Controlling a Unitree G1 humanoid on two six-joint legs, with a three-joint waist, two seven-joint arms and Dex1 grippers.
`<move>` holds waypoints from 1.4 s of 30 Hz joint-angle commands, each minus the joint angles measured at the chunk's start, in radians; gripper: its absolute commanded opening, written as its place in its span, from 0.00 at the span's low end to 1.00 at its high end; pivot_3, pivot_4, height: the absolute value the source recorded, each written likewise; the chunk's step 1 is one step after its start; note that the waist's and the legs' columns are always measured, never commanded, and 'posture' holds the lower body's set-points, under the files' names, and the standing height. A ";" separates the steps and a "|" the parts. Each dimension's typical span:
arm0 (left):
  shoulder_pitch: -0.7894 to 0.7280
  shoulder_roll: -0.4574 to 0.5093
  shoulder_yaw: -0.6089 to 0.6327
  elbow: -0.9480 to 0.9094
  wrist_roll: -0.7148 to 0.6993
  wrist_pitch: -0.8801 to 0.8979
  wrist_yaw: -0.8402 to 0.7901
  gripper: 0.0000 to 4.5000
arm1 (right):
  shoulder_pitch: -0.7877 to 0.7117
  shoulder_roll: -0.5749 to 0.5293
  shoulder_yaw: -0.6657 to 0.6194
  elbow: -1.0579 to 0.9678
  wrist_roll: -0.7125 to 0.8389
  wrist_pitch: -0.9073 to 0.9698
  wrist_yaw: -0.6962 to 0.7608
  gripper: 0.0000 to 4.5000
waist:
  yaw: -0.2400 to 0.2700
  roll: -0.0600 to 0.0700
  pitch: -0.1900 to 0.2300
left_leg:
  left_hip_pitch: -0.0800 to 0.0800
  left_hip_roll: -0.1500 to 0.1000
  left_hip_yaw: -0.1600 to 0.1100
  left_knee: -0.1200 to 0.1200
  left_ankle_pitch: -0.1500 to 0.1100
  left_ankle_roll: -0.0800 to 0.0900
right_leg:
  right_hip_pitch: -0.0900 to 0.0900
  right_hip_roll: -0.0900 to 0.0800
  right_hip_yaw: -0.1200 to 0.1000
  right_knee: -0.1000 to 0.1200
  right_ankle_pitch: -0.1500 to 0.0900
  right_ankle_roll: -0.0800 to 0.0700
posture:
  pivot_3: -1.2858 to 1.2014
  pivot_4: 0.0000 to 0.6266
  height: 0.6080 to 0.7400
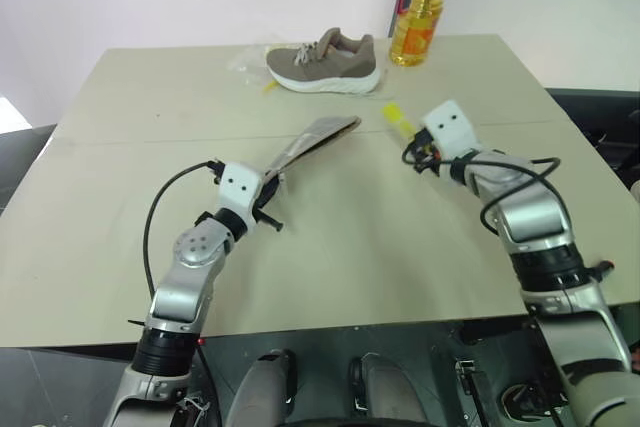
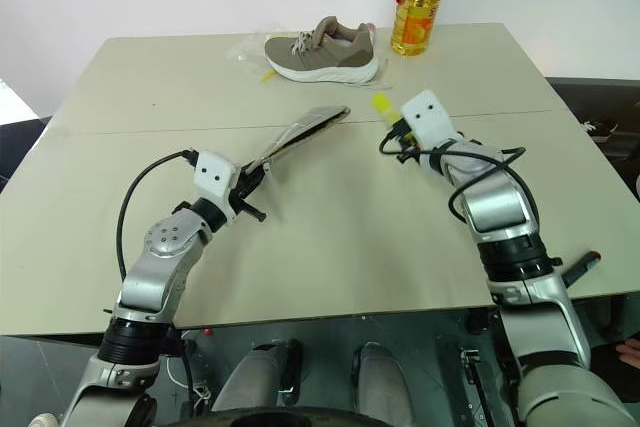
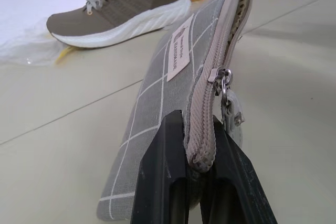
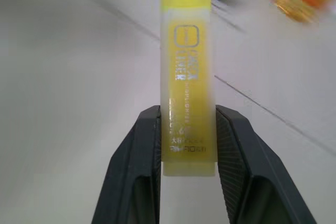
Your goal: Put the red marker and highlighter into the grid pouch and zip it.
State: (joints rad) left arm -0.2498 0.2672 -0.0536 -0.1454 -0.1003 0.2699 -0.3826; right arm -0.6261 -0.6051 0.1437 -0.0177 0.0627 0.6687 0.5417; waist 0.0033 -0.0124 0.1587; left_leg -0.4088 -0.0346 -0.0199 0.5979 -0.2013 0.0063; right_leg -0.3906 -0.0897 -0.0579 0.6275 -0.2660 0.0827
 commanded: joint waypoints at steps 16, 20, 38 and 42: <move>-0.003 0.008 0.022 -0.035 -0.050 -0.011 -0.044 0.00 | 0.048 -0.108 0.005 -0.137 0.019 -0.215 0.284 0.19 | 0.011 0.000 0.000 | -0.002 0.000 0.000 0.001 0.000 -0.001 | 0.002 -0.004 0.000 -0.009 0.001 -0.002 | 0.52 0.24 0.93; -0.003 0.009 0.021 -0.036 -0.054 -0.011 -0.049 0.00 | 0.045 -0.118 0.015 -0.134 0.001 -0.230 0.301 0.19 | 0.011 0.000 0.000 | -0.002 0.000 0.000 0.001 0.000 -0.001 | 0.002 -0.004 0.000 -0.009 0.001 -0.002 | 0.52 0.24 0.93; 0.022 0.025 -0.033 -0.072 -0.030 -0.025 -0.108 0.00 | 0.008 -0.088 0.055 -0.079 -0.084 -0.215 0.282 0.19 | 0.011 0.000 0.000 | -0.002 0.000 0.000 0.001 0.000 -0.001 | 0.002 -0.004 0.000 -0.009 0.001 -0.003 | 0.52 0.24 0.93; 0.022 0.056 -0.058 -0.074 -0.003 -0.052 -0.131 0.00 | 0.003 -0.137 0.086 -0.069 -0.147 -0.280 0.306 0.19 | 0.011 0.000 0.000 | -0.002 0.000 0.000 0.001 0.000 -0.001 | 0.002 -0.004 0.000 -0.009 0.001 -0.003 | 0.52 0.24 0.93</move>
State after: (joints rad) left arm -0.2281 0.3151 -0.1040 -0.1721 -0.1119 0.2480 -0.5008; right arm -0.5906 -0.7192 0.2344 -0.0761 -0.0544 0.4258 0.8404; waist 0.0142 -0.0127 0.1589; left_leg -0.4110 -0.0350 -0.0199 0.5987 -0.2017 0.0056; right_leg -0.3888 -0.0941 -0.0582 0.6181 -0.2655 0.0796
